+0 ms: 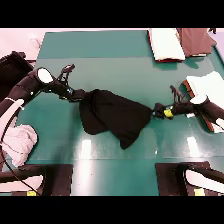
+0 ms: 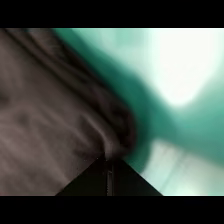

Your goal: Fold the shirts.

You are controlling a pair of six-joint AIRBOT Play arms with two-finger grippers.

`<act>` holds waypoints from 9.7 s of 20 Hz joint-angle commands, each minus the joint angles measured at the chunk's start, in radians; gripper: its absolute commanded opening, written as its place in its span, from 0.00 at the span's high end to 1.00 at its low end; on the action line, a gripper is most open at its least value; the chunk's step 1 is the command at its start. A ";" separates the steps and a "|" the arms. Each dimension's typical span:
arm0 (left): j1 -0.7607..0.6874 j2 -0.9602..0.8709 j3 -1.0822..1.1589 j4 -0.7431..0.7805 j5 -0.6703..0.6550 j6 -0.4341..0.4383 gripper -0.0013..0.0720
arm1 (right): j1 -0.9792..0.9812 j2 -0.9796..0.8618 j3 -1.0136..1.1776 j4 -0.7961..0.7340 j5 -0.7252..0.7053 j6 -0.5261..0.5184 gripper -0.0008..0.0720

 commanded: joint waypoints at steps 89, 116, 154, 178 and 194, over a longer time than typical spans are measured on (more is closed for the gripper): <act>0.328 0.269 -0.117 -0.045 -0.043 0.097 0.95 | -0.373 0.092 -0.151 -0.211 0.198 0.084 0.35; 0.328 0.593 0.990 -0.071 -0.090 -0.053 0.95 | -0.461 0.470 1.205 -0.208 0.409 0.069 0.96; 0.305 -0.262 0.265 0.048 -0.268 0.084 0.94 | -0.169 -0.279 0.612 -0.523 0.368 0.105 0.96; 0.307 0.465 -0.758 -0.140 -0.069 0.047 0.22 | -0.157 0.108 0.442 -0.486 0.357 0.111 0.37; 0.307 0.465 -0.633 -0.151 -0.155 0.106 0.95 | -0.466 0.136 0.076 -0.550 0.538 0.076 0.24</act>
